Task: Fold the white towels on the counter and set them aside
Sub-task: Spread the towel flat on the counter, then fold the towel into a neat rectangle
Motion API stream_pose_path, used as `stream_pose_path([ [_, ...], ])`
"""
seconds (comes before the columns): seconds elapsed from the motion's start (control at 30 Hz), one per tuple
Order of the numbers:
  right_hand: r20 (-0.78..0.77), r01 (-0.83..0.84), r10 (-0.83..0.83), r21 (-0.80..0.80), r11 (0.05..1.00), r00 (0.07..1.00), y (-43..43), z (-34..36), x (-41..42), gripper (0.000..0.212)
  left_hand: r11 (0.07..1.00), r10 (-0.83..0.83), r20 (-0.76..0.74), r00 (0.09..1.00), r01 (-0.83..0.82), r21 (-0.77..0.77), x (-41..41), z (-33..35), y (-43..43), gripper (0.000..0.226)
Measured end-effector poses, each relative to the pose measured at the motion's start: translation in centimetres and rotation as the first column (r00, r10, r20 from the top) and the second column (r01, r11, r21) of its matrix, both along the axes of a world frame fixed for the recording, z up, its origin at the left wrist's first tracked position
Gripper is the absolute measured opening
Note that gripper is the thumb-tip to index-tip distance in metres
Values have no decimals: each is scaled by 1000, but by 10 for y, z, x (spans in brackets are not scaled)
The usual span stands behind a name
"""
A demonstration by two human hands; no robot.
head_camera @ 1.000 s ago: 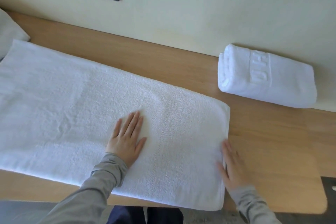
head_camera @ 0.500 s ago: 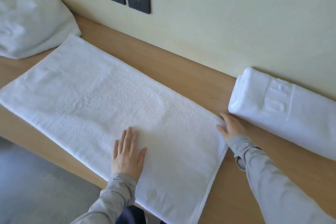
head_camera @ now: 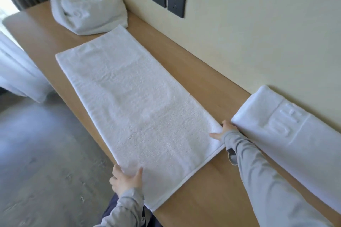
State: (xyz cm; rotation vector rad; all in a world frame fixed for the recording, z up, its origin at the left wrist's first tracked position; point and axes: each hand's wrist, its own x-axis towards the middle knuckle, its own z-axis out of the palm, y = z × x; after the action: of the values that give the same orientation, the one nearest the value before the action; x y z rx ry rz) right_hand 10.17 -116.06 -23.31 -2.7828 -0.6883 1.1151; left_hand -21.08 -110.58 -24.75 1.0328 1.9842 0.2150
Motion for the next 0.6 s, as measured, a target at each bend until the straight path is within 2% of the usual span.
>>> stream_pose_path([
  [0.13,-84,50,-56,-79,996,995,-13,2,9,93,995,97,91,991,-93,-46,0,0,-9,75],
  [0.23,-140,155,-138,118,981,981,-23,2,7,85,995,104,115,988,-105,-4,2,6,-19,69],
  [0.3,-133,221,-190,278,935,973,-26,6,2,63,991,99,175,980,-112,68,4,18,-22,71],
  [0.37,-132,251,-214,425,870,968,-29,12,-4,27,985,62,214,975,-95,146,4,32,-19,74],
  [0.4,-146,273,-231,482,832,962,-28,17,-6,22,980,21,214,977,-62,187,4,39,-15,74],
  [0.47,-189,325,-265,572,753,946,-22,27,-8,25,963,-82,217,973,21,267,2,54,-4,57],
  [0.53,-189,306,-243,649,696,952,-10,41,-6,23,946,-155,293,943,57,318,0,70,8,22],
  [0.57,-180,281,-217,680,678,959,-2,49,-5,20,942,-176,356,918,52,331,-1,78,15,13],
  [0.6,-177,262,-194,702,662,965,6,58,-4,17,937,-194,404,894,47,346,-3,85,24,16],
])
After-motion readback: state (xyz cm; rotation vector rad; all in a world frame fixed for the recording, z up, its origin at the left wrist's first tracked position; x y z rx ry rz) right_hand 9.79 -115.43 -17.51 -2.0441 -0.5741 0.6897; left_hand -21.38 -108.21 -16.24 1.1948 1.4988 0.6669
